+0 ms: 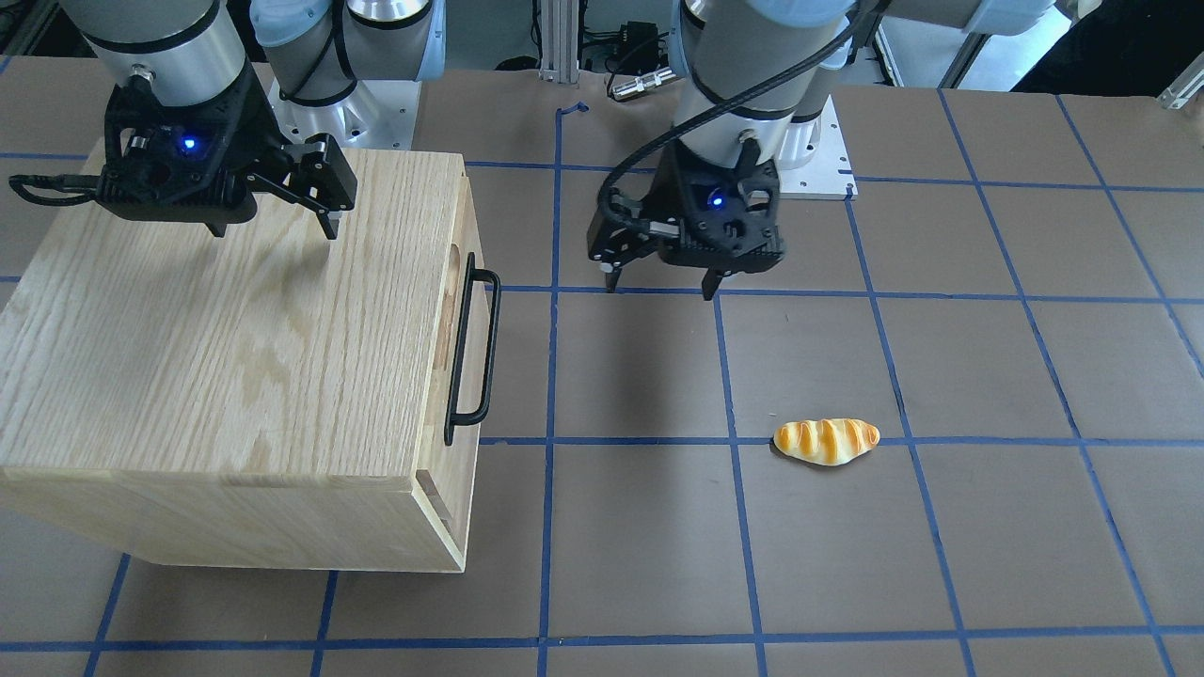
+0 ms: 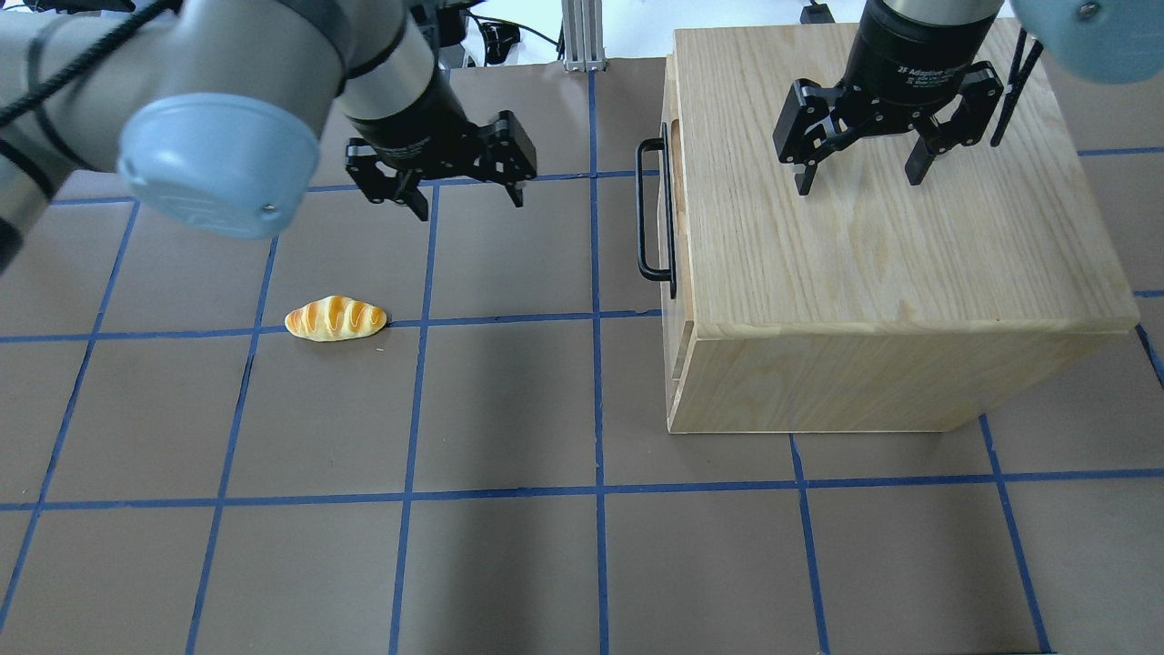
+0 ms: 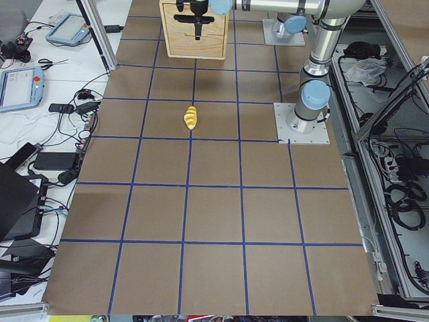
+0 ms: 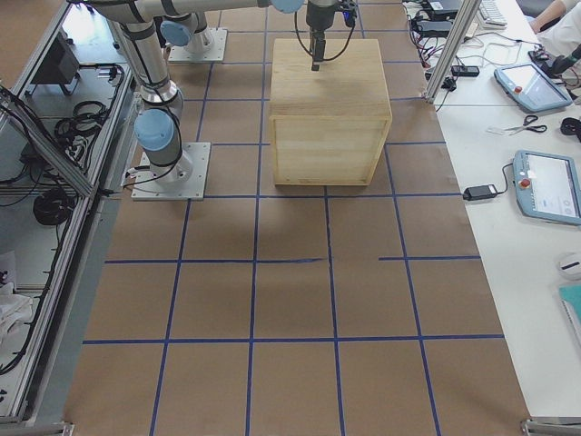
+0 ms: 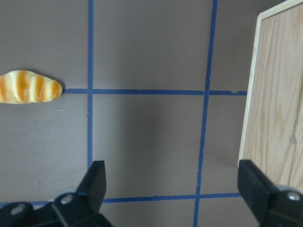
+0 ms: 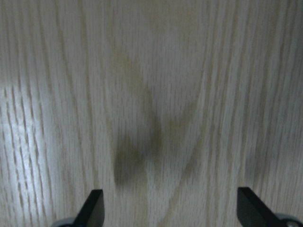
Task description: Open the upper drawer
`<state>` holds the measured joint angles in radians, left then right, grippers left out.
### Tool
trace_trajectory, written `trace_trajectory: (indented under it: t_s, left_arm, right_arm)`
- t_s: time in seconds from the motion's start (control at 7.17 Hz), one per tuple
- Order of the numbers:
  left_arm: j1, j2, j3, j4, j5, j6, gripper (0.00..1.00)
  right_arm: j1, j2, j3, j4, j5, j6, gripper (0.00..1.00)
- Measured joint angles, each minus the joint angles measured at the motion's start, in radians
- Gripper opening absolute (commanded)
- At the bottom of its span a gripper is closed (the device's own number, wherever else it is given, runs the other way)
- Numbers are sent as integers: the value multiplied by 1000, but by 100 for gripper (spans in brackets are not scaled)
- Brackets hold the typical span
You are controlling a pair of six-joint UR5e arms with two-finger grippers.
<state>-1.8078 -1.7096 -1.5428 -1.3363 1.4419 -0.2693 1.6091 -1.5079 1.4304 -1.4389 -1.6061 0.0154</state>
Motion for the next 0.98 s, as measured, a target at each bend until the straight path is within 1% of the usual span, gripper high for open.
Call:
trace_trajectory:
  t_s: [0.42, 0.84, 0.98]
  left_arm:
    - [-73, -102, 32, 103, -98, -46, 100]
    - [-92, -165, 35, 173, -159, -36, 100]
    - [-92, -177, 30, 190, -165, -19, 100]
  right_arm:
    - [0, 0, 0, 0, 0, 0, 100]
    - [0, 0, 0, 0, 0, 0, 100]
    - [0, 0, 0, 0, 0, 0, 100]
